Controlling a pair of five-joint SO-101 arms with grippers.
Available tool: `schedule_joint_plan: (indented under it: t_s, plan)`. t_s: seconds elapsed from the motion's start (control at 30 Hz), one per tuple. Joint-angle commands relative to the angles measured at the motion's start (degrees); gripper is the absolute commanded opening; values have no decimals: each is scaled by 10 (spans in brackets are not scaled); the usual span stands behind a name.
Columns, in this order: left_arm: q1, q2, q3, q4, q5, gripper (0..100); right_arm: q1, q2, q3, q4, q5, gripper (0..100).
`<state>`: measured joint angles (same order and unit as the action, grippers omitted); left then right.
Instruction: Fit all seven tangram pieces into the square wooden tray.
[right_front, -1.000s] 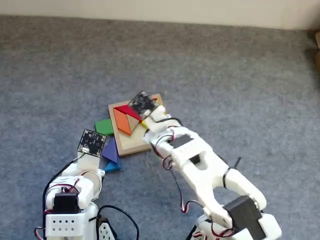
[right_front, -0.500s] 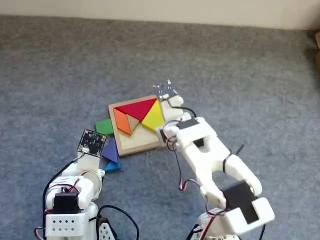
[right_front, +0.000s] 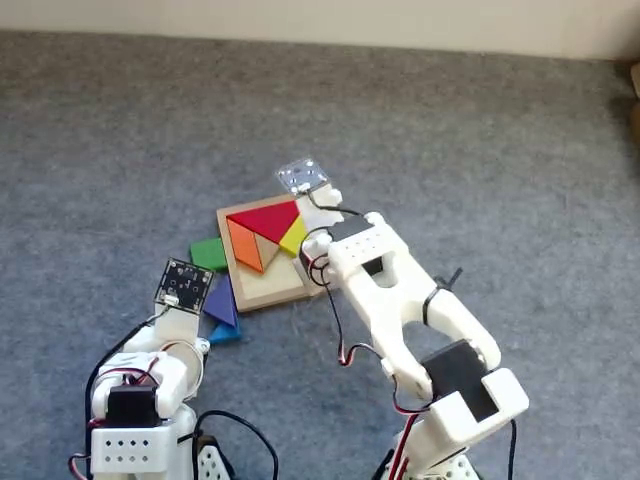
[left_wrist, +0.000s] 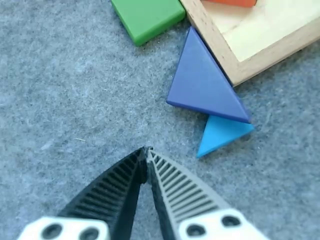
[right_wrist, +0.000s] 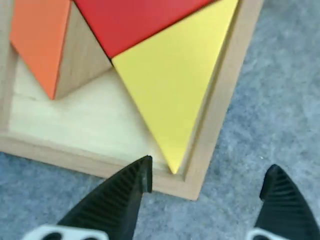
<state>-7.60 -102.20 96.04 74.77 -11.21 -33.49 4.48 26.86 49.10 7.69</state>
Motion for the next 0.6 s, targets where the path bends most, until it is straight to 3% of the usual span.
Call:
schedule_joint_plan:
  t_s: [0.0, 0.3, 0.57]
  plan:
    - [11, -15, 11, 1, -4, 7, -13, -26, -36, 7, -4, 337]
    - [11, -15, 11, 1, -4, 7, -20, 119, -109, 15, -1, 318]
    - [11, -15, 11, 1, -4, 7, -17, 139, -143, 70, 0, 91]
